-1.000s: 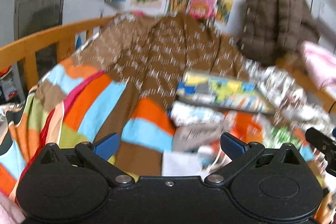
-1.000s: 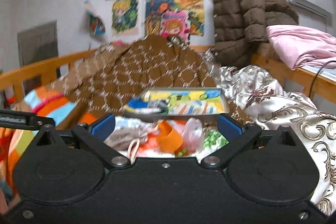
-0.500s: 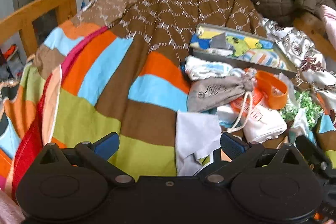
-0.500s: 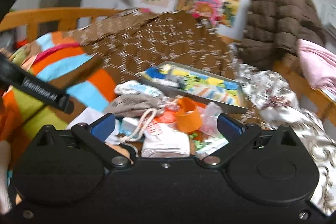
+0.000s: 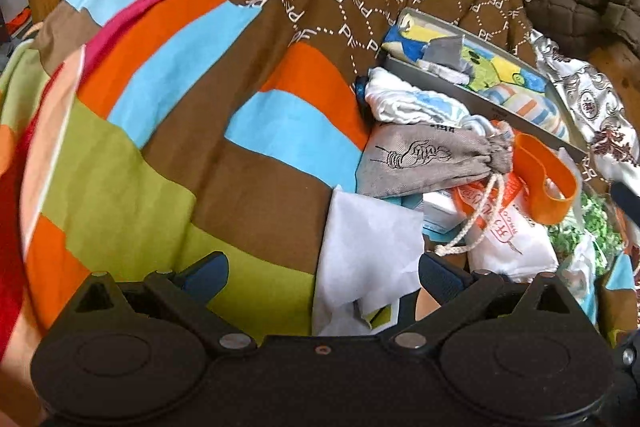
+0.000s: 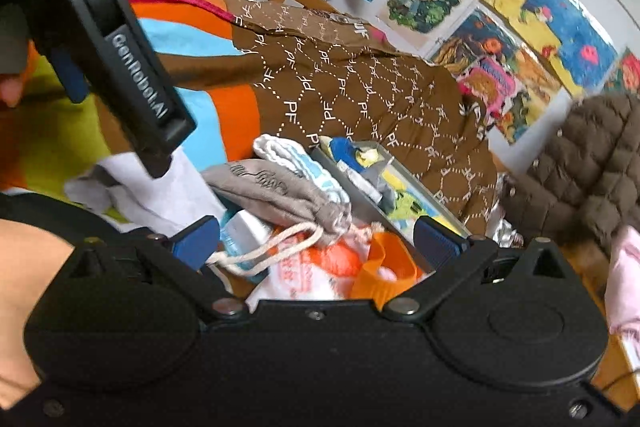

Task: Organize soft objects
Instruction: 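Move both tools back toward the pile of soft items, then grasp the grey drawstring pouch with the right tool while the left tool grasps the white cloth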

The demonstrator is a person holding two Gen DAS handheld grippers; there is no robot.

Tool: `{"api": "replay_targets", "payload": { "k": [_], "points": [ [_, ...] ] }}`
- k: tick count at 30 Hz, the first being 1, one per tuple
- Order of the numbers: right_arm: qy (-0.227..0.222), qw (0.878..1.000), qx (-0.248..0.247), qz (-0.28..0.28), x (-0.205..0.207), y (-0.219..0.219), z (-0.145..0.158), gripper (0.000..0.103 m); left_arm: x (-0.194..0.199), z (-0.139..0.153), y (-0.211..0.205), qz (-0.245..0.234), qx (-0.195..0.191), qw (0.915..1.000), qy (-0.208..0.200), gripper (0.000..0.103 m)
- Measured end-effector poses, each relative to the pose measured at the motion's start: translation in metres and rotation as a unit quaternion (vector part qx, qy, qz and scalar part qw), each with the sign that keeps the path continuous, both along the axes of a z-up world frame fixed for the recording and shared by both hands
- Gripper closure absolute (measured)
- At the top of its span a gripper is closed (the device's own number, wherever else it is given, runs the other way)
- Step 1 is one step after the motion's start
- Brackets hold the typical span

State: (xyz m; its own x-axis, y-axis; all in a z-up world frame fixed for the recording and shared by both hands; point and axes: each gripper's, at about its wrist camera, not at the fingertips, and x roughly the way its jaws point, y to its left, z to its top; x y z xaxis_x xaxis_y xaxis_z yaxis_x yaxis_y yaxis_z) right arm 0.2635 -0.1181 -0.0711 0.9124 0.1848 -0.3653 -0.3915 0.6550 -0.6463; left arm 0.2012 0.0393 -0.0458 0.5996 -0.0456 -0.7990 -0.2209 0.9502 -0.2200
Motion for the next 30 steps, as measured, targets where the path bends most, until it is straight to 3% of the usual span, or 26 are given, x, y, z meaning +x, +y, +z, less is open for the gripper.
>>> {"api": "replay_targets", "payload": {
  "k": [5, 9, 15, 20, 30],
  "points": [
    [-0.042, 0.998, -0.048, 0.011, 0.020, 0.017, -0.024, 0.005, 0.014, -0.014, -0.005, 0.010, 0.003, 0.9998, 0.016, 0.015],
    [-0.025, 0.996, -0.078, 0.024, 0.035, 0.030, -0.036, 0.018, 0.019, -0.020, -0.004, 0.018, 0.000, 0.9994, 0.029, 0.016],
    [0.007, 0.997, -0.079, 0.021, 0.050, 0.036, -0.037, 0.025, 0.023, -0.025, -0.004, 0.030, -0.001, 0.9989, 0.035, 0.017],
    [0.022, 0.996, -0.085, 0.018, 0.058, 0.041, -0.042, 0.042, 0.025, -0.028, -0.002, 0.043, -0.005, 0.9984, 0.036, 0.022],
    [0.013, 0.996, -0.084, 0.001, 0.059, 0.036, -0.044, 0.065, 0.024, -0.026, -0.012, 0.021, 0.036, 0.9988, 0.027, 0.047]
  ]
}}
